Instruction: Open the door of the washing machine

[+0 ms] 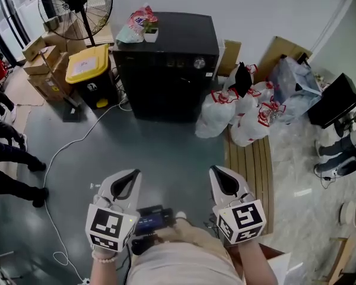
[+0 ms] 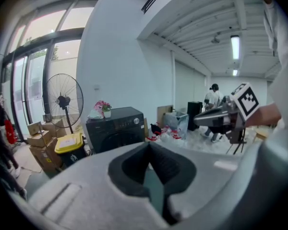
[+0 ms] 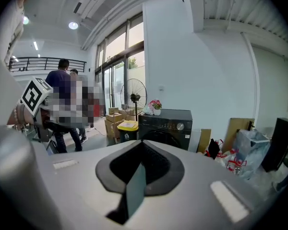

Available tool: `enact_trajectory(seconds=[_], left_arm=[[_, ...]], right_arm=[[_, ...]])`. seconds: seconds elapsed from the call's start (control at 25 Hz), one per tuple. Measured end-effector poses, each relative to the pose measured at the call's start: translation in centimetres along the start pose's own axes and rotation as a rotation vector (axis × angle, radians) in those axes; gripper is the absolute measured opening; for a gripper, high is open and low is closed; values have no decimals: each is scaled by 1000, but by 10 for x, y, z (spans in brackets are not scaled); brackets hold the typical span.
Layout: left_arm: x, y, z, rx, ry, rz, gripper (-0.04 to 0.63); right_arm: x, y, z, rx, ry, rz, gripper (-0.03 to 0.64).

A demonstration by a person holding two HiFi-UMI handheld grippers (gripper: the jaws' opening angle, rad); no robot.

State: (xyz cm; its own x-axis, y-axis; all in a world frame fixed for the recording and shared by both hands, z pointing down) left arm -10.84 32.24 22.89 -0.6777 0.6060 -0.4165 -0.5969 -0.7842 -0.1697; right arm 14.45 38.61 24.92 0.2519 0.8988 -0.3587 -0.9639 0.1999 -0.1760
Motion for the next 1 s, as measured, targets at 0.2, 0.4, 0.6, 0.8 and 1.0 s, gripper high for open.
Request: enact_trajectory(seconds=[0.2, 0.4, 0.6, 0.8, 1.0], left_arm=[[-1, -3, -3, 27, -30, 6, 42], [-3, -7, -6, 40, -41, -4, 98], [0, -9, -7, 44, -41, -39, 100], [4, -14, -9, 47, -31, -79, 98], [11, -25, -8, 55, -29, -118, 97]], right_arm=[[1, 0, 1, -26, -17, -14, 8], [2, -5, 1, -36, -28, -30, 123], [3, -8, 1, -32, -31, -45, 123], [4, -13, 2, -28, -36, -74, 123], [8, -18, 4, -25, -31, -97, 123]])
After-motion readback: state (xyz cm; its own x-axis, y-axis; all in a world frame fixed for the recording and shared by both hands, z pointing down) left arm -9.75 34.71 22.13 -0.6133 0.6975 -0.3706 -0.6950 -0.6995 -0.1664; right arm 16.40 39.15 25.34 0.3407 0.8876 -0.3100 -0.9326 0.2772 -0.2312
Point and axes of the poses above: the fingertips, and each gripper's own axes: x backward along the fingers, y to its left, z out of its underside, the point moved 9 cm from there along x, backward along the fingers, and after that the axes turned 8 degrees about -x, right-handed, at the moved point
